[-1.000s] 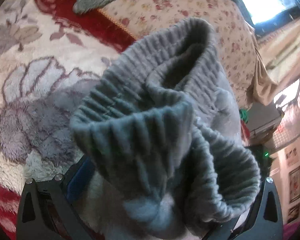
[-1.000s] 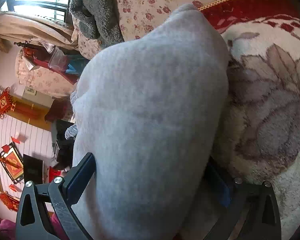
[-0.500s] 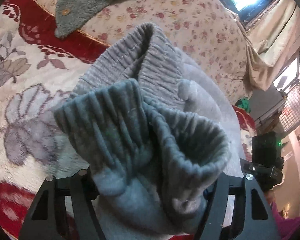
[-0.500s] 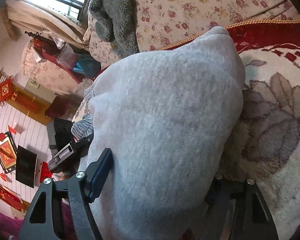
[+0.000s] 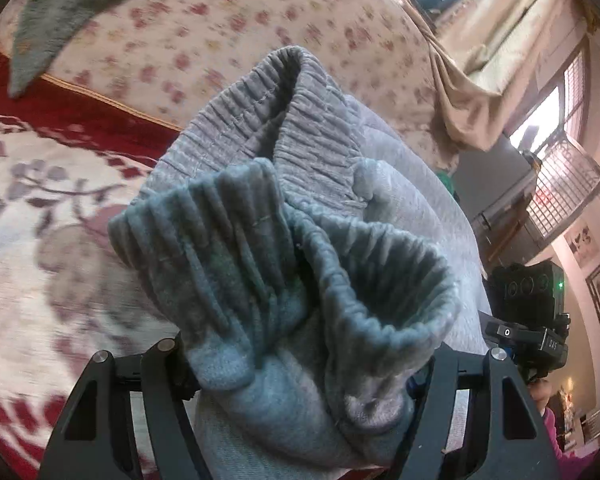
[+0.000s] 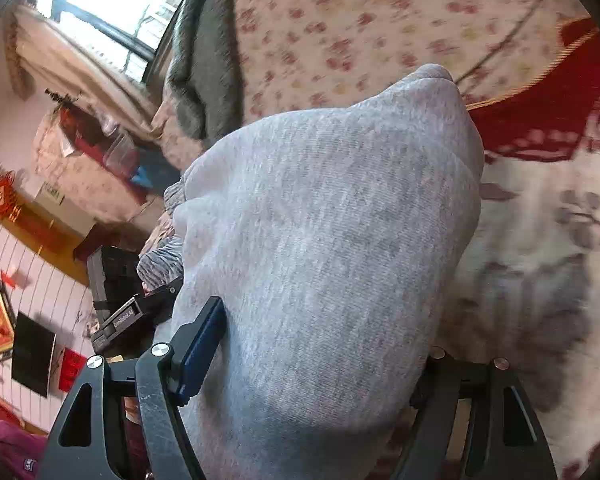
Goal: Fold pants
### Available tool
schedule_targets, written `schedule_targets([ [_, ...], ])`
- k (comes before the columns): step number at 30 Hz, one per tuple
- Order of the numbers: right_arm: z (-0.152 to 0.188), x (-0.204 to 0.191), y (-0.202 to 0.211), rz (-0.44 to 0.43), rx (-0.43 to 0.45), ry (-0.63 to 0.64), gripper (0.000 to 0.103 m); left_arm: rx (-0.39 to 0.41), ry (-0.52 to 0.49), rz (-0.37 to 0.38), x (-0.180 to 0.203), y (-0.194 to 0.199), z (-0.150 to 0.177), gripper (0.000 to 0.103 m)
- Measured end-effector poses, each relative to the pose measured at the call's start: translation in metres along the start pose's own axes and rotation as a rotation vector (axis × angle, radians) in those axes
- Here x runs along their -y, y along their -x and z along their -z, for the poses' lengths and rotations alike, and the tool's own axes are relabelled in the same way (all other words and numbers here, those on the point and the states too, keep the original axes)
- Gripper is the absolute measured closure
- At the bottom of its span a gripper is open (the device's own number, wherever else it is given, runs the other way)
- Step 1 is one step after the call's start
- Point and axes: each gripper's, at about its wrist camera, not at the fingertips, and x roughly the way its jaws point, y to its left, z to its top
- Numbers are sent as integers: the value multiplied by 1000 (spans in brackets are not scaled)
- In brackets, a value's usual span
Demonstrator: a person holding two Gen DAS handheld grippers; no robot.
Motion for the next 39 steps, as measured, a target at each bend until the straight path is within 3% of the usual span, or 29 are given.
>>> schedule_targets([
  [8,13,70,27,46,-15,-83,23,-86,-11,-40,27,-54,31,33],
  [10,17,85,23,49,-40,-101,23,-68,-52,-70,31,-56,40,33],
  [15,27,96,28,79,-18,-93,10,-60,-69,-62,31,-54,44,31],
  [20,32,81,37,179,12,-14,7,-30,-86,-107,28,-48,51,20],
  [26,33,54,52,341,69,46,7,10,-132,-209,42,-25,51,19],
  [34,49,9,60,453,152,147,6,109,-257,-371,77,6,54,15],
  [39,57,-6,54,432,173,128,6,163,-294,-420,94,21,49,15],
])
